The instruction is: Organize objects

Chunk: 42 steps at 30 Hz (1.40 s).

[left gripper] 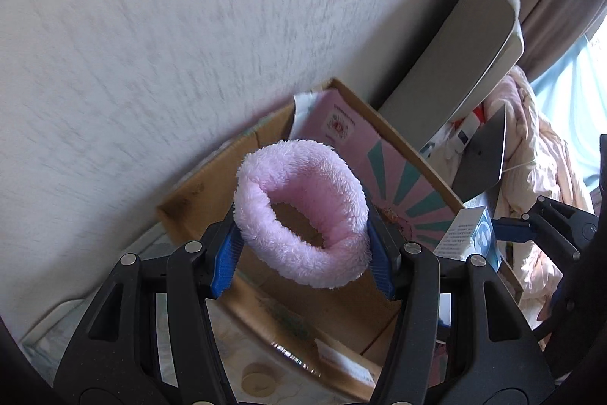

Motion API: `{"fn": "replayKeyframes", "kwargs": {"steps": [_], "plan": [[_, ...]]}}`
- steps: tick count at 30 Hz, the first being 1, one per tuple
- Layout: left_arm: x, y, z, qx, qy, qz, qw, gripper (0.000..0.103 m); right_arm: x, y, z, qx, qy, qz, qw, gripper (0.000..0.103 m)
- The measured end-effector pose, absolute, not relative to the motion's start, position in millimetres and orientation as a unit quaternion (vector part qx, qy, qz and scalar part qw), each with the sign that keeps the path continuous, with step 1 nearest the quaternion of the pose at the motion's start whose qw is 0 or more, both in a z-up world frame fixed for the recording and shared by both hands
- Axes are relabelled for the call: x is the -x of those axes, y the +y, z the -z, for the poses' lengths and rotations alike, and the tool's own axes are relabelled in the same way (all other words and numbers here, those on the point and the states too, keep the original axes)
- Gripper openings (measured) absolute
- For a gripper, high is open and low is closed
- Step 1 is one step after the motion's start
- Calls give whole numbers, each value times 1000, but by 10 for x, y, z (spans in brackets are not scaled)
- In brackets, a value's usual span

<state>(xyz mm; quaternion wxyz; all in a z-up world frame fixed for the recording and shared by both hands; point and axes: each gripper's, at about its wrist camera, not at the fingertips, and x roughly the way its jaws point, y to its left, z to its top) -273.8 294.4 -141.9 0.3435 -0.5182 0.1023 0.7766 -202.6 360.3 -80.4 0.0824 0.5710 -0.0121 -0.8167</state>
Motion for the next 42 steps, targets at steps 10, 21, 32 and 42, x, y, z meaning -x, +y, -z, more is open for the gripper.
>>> {"fn": "replayKeyframes", "kwargs": {"steps": [10, 21, 32, 42], "plan": [[2688, 3045, 1692, 535, 116, -763, 344, 54, 2018, 3631, 986, -576, 6, 813, 87, 85], [2691, 3174, 1558, 515, 139, -783, 320, 95, 2002, 3517, 897, -573, 3, 812, 108, 87], [2554, 3279, 1531, 504, 122, -788, 332, 103, 1890, 3447, 839, -555, 3, 824, 116, 103], [2460, 2826, 1059, 485, 119, -800, 333, 103, 1760, 3461, 532, -533, 8, 840, 96, 103]]}}
